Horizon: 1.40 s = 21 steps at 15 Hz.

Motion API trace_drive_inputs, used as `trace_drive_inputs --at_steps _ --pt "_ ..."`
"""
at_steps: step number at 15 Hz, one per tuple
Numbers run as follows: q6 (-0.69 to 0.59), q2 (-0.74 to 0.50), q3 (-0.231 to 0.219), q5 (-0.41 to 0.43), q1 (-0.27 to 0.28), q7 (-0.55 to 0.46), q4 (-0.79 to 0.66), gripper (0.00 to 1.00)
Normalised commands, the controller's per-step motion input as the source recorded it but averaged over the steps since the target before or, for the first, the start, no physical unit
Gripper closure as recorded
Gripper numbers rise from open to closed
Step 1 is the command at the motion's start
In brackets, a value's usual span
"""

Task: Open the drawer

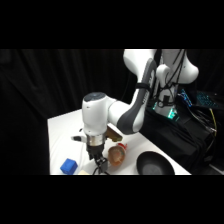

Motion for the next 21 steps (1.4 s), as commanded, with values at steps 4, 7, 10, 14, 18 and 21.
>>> trace_drive_inputs --at_steps 4,7,10,14,18,21 --pt "0.10 0.20 -0.001 -0.031 0.019 0.02 0.22 0.00" --pt "0.07 0.19 -0.004 -0.030 0.013 0.02 0.25 0.00" --pt "0.05 0.18 -0.011 -0.035 0.017 0.01 0.26 0.00" --pt "0.07 0.09 -0.028 -0.052 0.024 0.01 0.14 0.00" --pt "0.12 -0.08 -0.041 -0.068 0.014 0.00 -0.10 0.00" --pt "0.16 -0.19 -0.035 -0.063 -0.009 0.01 -0.26 0.00"
